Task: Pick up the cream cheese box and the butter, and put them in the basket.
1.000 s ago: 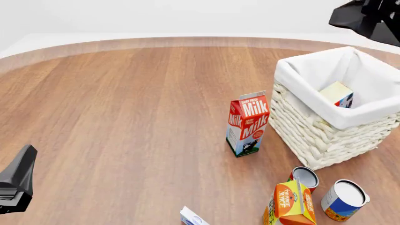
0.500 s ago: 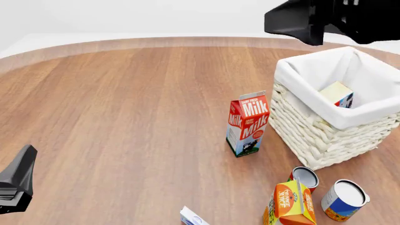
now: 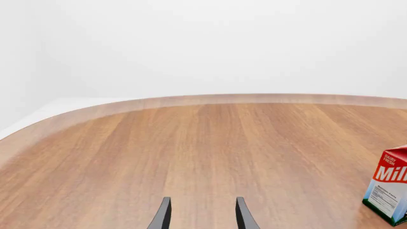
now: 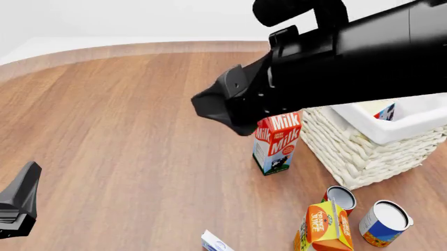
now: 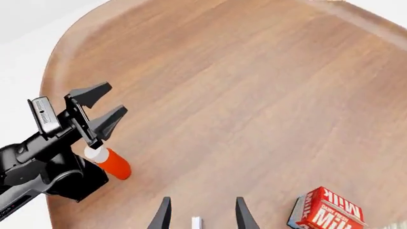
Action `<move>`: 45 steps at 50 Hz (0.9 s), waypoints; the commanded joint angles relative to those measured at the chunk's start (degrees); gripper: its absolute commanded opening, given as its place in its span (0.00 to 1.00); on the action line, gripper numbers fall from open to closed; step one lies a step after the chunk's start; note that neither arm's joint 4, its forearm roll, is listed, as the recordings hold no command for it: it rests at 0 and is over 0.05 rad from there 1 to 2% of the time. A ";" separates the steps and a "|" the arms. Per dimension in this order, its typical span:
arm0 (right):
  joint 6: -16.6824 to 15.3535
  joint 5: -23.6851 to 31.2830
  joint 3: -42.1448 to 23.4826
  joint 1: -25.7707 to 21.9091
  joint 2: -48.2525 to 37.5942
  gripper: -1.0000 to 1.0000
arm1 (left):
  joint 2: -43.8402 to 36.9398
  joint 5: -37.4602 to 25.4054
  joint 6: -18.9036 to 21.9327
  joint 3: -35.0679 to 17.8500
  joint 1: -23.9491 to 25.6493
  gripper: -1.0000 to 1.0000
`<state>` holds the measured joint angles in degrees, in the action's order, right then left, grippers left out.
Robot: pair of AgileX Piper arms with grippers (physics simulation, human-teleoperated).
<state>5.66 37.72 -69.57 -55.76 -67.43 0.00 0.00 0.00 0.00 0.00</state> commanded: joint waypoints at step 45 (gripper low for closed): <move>8.30 -5.70 11.19 -7.23 -7.76 1.00 | 0.00 0.00 0.00 0.00 0.00 1.00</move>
<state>13.25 31.83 -59.99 -63.01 -74.71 0.00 0.00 0.00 0.00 0.00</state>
